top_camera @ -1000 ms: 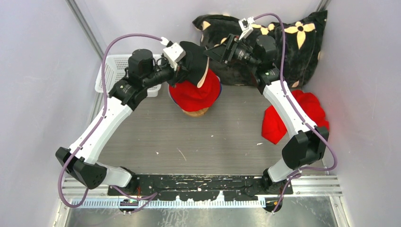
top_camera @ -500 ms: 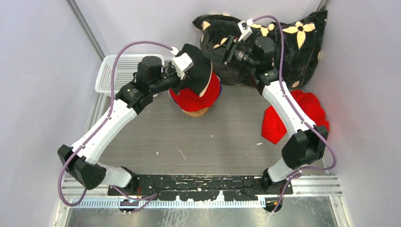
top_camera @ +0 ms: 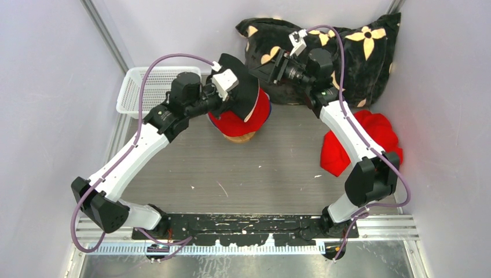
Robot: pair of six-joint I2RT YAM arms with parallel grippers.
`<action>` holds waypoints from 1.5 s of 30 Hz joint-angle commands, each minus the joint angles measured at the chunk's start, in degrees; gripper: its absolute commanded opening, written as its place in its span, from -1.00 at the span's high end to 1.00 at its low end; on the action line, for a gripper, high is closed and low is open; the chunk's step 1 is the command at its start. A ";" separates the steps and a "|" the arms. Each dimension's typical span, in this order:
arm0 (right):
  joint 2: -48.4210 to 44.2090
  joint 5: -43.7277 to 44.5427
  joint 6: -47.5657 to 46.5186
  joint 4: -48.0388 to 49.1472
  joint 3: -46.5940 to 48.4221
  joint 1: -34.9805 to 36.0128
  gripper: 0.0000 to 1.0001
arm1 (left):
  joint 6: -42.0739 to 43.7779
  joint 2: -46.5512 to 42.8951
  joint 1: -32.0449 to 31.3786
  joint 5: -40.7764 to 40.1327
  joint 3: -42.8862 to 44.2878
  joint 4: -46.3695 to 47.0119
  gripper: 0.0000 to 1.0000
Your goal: Stack the hats
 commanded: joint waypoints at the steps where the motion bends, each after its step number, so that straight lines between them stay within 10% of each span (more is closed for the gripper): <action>1: -0.22 -0.20 0.60 1.69 -0.47 0.51 -0.31 | 0.66 -2.30 -0.48 -0.28 -0.45 4.05 1.00; 45: 5.85 -1.67 0.57 3.47 -0.78 0.50 -0.24 | -0.91 -3.14 -1.36 -0.74 -5.15 6.55 1.00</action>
